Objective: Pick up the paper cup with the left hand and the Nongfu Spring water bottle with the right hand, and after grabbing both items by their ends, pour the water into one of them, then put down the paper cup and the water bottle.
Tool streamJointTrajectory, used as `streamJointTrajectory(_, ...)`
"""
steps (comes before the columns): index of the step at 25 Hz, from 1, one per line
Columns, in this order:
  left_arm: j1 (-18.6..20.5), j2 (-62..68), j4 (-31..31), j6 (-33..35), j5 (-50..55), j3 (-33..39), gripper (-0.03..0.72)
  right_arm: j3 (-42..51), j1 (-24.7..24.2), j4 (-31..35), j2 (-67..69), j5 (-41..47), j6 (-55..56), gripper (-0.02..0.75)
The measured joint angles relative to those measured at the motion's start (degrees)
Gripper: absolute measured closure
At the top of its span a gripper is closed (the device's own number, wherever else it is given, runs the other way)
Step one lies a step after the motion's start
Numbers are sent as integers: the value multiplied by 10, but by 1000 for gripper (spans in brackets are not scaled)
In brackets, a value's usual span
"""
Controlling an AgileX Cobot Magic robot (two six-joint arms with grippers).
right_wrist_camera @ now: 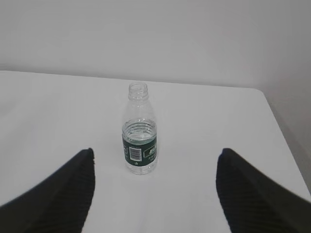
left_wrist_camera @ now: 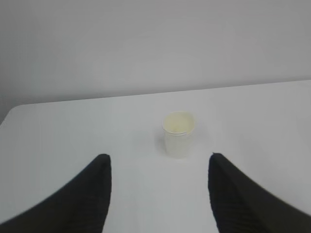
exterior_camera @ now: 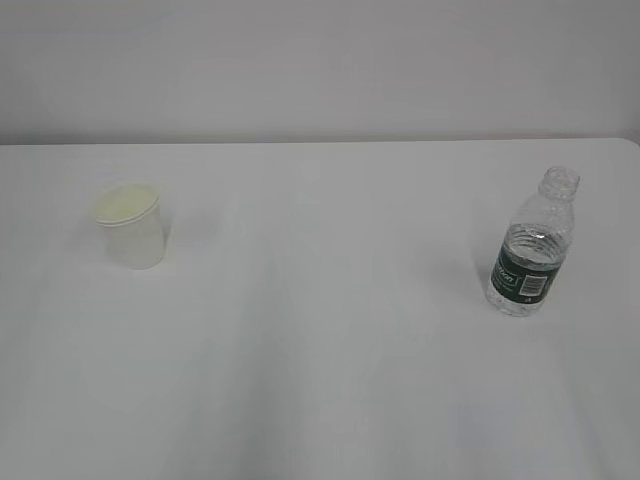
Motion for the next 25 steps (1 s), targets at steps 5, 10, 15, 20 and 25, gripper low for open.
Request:
streamJointTrajectory(5, 0, 0, 1, 0, -11, 6, 238, 1, 0, 0, 0, -4, 0, 148)
streamJointTrajectory(10, -4, 1, 2, 0, -57, 6, 238, 1, 0, 0, 0, -4, 0, 148)
streamJointTrajectory(15, -10, 1, 6, 0, -65, 6, 238, 1, 0, 0, 0, -4, 0, 148)
streamJointTrajectory(20, -10, 1, 18, 0, -42, 8, 238, 1, 0, 0, 0, -5, 0, 148)
streamJointTrajectory(25, -10, 6, 39, 0, -39, 24, 238, 1, 0, -1, 0, -6, 0, 148)
